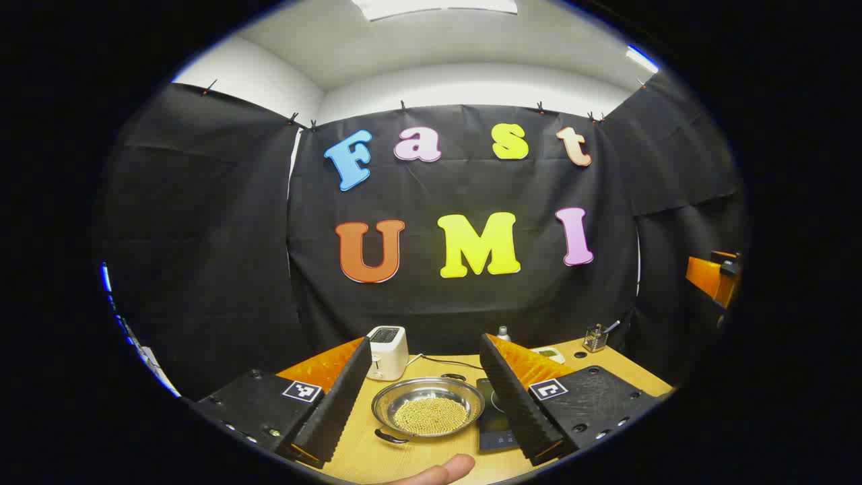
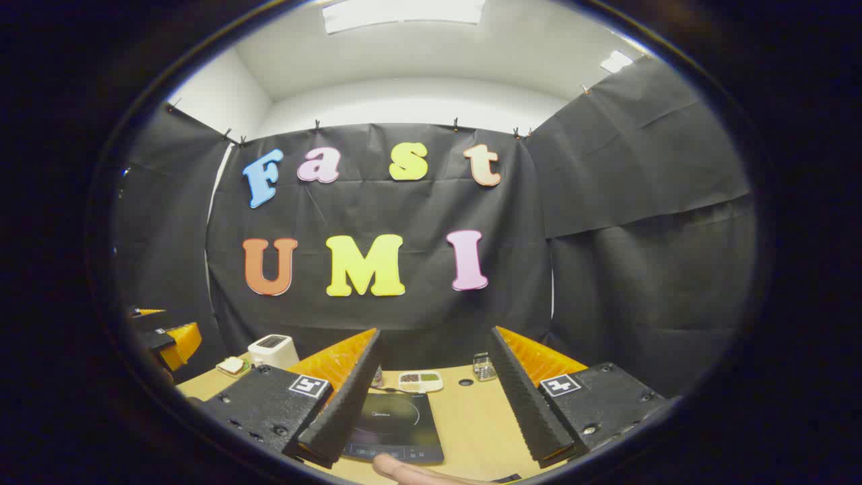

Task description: First push the handle of the pot to place it horizontally, then grasp the pot with both hands and set it on the induction cooktop.

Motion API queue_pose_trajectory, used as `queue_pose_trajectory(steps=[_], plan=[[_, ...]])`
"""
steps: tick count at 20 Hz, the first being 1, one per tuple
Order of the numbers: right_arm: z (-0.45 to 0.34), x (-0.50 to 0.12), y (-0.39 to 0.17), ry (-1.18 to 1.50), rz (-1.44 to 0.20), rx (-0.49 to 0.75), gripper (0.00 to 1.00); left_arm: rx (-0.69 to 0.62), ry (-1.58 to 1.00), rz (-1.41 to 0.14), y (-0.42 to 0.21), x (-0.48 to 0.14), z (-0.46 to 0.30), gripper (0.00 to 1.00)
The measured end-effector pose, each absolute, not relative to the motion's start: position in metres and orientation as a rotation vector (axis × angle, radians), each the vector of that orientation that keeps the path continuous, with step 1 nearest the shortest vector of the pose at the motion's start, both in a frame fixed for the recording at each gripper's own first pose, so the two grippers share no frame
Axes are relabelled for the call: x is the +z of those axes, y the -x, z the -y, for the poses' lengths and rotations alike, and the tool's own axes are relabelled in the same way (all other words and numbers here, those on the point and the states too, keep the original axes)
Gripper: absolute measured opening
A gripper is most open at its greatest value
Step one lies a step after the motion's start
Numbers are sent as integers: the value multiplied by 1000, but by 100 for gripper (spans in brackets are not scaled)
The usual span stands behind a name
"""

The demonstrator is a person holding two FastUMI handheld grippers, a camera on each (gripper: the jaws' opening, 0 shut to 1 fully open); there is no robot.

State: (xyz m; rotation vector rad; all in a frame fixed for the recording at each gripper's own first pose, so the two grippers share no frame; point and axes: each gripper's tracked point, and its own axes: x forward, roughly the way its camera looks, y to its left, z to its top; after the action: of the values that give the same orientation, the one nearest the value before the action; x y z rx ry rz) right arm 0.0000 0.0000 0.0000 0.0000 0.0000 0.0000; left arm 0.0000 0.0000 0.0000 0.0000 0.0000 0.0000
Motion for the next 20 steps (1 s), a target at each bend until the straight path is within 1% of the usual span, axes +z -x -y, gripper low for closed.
queue_pose_trajectory(steps=[8,14,20], plan=[[3,-11,-4,29,-6,15,96,-14,34,-6,3,-5,-6,96],[3,-5,-1,35,18,12,96,-19,62,-3,4,-4,-9,96],[-5,-5,6,49,41,29,96,-50,50,-19,1,-14,-5,96]])
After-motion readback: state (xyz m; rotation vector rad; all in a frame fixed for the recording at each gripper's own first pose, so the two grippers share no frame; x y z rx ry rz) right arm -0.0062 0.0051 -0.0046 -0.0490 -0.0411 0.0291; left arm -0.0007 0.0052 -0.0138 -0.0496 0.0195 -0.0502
